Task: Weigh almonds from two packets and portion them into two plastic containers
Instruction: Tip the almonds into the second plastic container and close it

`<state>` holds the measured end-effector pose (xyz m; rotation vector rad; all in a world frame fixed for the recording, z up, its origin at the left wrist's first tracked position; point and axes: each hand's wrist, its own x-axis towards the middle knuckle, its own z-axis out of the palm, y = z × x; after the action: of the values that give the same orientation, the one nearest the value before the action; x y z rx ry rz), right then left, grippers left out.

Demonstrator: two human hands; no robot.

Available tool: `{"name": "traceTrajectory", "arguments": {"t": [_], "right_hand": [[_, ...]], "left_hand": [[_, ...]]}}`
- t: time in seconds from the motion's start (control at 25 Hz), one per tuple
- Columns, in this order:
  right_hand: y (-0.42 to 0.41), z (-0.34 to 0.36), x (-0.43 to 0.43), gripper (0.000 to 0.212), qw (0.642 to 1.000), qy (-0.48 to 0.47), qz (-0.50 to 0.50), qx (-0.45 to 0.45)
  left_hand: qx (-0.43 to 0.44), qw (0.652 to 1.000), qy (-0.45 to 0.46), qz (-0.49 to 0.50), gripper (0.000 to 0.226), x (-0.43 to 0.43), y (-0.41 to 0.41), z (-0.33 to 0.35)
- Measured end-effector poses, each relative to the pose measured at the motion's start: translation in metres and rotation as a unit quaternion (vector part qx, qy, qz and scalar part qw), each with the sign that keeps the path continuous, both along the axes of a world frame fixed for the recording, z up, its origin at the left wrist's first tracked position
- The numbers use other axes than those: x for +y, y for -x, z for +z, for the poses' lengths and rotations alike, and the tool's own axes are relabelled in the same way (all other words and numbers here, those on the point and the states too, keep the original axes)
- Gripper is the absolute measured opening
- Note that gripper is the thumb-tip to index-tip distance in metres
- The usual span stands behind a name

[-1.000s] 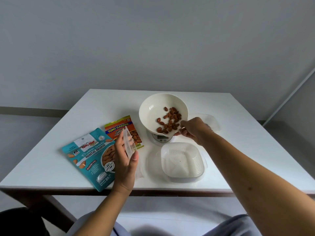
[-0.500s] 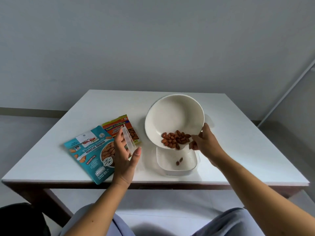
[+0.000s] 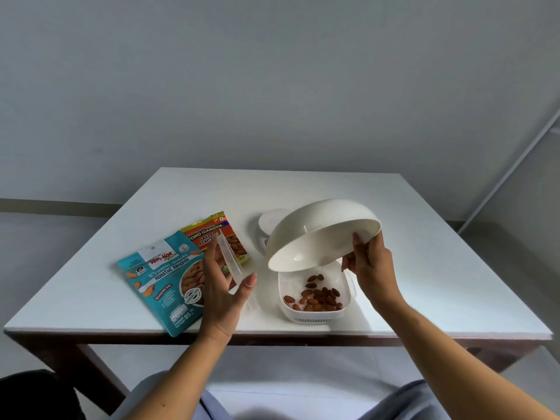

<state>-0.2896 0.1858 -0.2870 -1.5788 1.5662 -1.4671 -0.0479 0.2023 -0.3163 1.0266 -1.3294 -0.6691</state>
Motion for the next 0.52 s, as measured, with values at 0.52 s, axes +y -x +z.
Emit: {"name": "traceTrajectory", "arguments": {"t": [0.52], "right_hand": [[-0.049, 0.039, -0.099, 0.026, 0.973, -0.22, -0.046, 0.043]], "left_hand": [[-0.028, 0.998, -0.044, -0.026, 0.113, -0.012, -0.011, -0.015]]}}
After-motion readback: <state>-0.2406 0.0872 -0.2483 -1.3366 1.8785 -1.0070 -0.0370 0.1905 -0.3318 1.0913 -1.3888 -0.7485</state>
